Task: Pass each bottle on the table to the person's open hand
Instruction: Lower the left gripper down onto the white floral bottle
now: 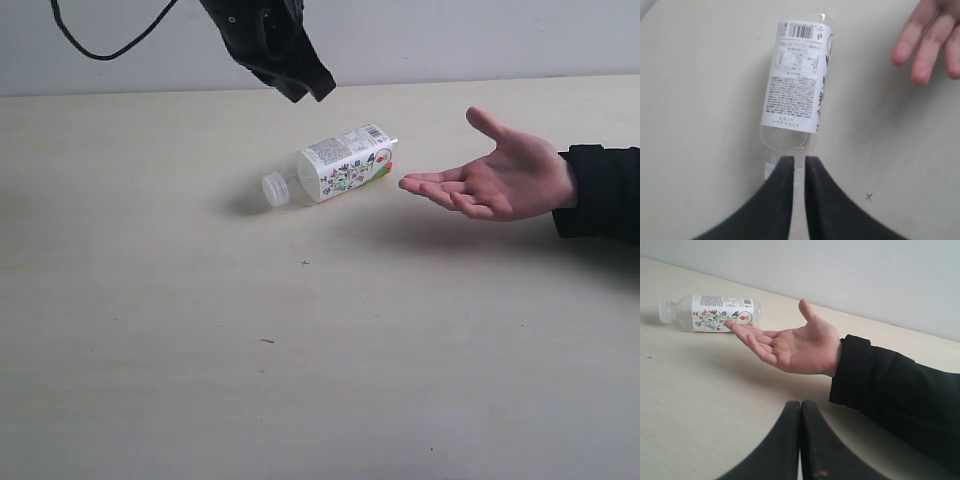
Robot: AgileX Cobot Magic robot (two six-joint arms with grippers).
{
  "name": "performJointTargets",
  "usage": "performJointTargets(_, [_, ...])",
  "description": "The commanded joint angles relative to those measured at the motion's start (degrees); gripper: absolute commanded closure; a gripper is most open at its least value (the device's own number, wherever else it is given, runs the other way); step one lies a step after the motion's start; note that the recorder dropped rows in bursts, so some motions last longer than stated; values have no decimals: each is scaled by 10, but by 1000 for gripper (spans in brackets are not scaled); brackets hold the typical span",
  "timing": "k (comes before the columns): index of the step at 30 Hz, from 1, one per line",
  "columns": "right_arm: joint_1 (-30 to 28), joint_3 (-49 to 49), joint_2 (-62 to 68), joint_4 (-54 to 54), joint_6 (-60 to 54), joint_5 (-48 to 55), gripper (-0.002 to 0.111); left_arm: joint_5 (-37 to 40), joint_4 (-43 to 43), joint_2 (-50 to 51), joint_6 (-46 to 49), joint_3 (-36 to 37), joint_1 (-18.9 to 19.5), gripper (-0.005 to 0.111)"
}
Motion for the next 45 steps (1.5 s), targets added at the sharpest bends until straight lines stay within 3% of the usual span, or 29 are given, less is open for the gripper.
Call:
performJointTargets(1, [-3,3,-3,-3,2,0,108,-3,-5,12,-12,-9,-4,63])
performJointTargets(5, [-3,3,-3,-3,2,0,108,-15,-2,27,-12,-9,-4,21])
performJointTargets(8, [-3,3,-3,-3,2,0,108,-20,1,31,-15,-9,-4,9])
performJointTargets(15, [-3,3,-3,-3,2,0,108,-2,18,37,-52,-9,-4,9])
performJointTargets(22, [-3,3,-3,-3,2,0,108,-15,75,43,-37,-9,-24,9])
performJointTargets(25, [-3,3,-3,-3,2,0,108,-5,93,52,18,-9,-34,9])
performJointTargets(35, [-3,3,-3,-3,2,0,108,-110,91,68,33,-9,-44,9])
performJointTargets(45, [-3,3,-3,-3,2,0,108,-122,87,67,-8,-9,-51,9])
